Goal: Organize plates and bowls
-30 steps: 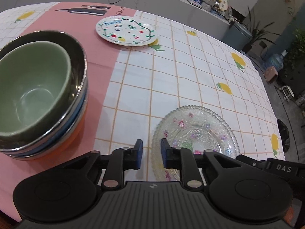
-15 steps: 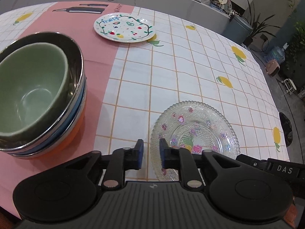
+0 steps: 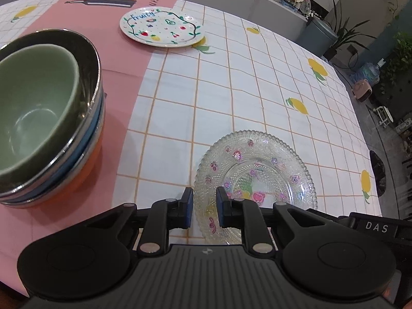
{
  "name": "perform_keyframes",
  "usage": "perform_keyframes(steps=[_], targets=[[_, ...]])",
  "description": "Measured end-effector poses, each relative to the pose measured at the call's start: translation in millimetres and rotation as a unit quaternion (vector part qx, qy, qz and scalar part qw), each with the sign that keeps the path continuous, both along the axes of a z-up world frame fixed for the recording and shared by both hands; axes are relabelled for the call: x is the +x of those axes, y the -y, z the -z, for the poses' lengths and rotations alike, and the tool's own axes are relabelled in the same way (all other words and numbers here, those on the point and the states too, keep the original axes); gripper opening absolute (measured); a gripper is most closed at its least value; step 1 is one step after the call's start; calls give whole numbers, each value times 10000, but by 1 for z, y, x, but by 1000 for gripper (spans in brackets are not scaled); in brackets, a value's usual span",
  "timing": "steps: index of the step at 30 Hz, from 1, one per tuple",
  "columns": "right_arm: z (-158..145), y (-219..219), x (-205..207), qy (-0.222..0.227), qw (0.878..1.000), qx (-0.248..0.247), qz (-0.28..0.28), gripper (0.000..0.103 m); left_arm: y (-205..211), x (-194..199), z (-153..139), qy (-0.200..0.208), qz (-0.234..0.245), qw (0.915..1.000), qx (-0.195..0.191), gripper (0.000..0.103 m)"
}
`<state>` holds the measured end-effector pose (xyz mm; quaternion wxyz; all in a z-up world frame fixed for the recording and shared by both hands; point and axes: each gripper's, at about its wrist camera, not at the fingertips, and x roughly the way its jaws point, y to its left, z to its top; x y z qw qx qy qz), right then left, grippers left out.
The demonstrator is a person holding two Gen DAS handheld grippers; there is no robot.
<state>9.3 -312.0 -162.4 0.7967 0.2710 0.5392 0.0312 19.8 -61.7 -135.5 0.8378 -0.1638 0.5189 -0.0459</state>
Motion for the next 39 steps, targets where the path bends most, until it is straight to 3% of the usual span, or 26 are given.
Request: perform_keyframes(steps=[9, 15, 21, 23, 32, 39], targets=[[-5, 3, -1, -9, 9997, -238, 13, 15, 8, 0, -4, 26, 243, 9996, 162, 17], [-22, -4, -1, 195, 9965, -807, -129, 29, 14, -4, -31, 607, 550, 9943, 686, 17], [-44, -14, 5, 450, 9936, -980, -324, 34, 18, -2, -63, 909, 958, 9886, 724, 17], [-53, -21, 8, 515, 9929, -976, -441, 39, 21, 0, -71, 930, 1103, 9862, 810, 17], [-83, -55, 29, 521, 9924, -744, -827, 42, 2, 21, -100, 981, 1329, 9819, 925, 17], [-92, -89, 55, 455, 9905, -654, -1122, 46, -41, 54, -106, 850, 1138, 9872, 730, 17]])
